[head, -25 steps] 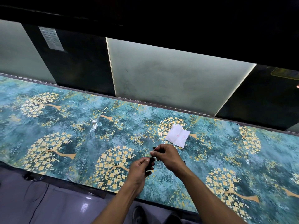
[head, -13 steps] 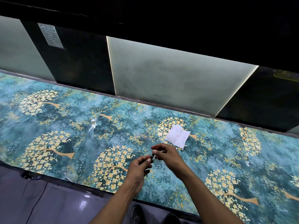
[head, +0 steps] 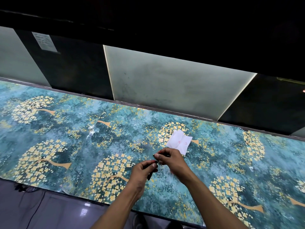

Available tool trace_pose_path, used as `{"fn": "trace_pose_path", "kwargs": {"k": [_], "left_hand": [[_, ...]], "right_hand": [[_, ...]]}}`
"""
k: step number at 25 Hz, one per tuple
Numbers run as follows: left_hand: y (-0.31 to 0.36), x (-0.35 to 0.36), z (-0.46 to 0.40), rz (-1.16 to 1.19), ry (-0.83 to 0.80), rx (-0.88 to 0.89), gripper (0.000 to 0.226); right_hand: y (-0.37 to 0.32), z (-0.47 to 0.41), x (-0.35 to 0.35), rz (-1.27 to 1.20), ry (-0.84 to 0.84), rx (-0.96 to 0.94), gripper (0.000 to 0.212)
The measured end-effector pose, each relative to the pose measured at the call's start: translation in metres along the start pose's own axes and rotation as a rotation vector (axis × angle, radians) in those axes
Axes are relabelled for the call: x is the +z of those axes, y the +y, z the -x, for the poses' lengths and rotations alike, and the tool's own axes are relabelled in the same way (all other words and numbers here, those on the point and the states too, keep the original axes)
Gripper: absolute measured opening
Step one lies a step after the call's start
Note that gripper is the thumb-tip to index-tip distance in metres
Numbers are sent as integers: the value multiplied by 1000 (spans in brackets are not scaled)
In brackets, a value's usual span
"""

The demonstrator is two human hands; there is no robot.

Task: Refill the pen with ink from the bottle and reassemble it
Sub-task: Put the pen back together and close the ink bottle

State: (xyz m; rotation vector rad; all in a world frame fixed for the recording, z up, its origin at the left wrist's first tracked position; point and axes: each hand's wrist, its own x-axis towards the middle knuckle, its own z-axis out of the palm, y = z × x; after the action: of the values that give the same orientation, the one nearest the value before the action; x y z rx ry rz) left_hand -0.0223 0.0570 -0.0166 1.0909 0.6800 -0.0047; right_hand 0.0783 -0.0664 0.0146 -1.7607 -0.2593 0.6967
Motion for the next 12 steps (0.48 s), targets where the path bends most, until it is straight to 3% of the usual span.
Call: {"fn": "trace_pose_path", "kwargs": {"k": [3,12], "left_hand": [[3,-1,-7,-72,-36,40,14],[7,6,-17,-35,-5,55,18]], "right_hand": [[0,-3,-7,7,-29,-12,11],[1,-17,-4,-9,29,10,23]]}}
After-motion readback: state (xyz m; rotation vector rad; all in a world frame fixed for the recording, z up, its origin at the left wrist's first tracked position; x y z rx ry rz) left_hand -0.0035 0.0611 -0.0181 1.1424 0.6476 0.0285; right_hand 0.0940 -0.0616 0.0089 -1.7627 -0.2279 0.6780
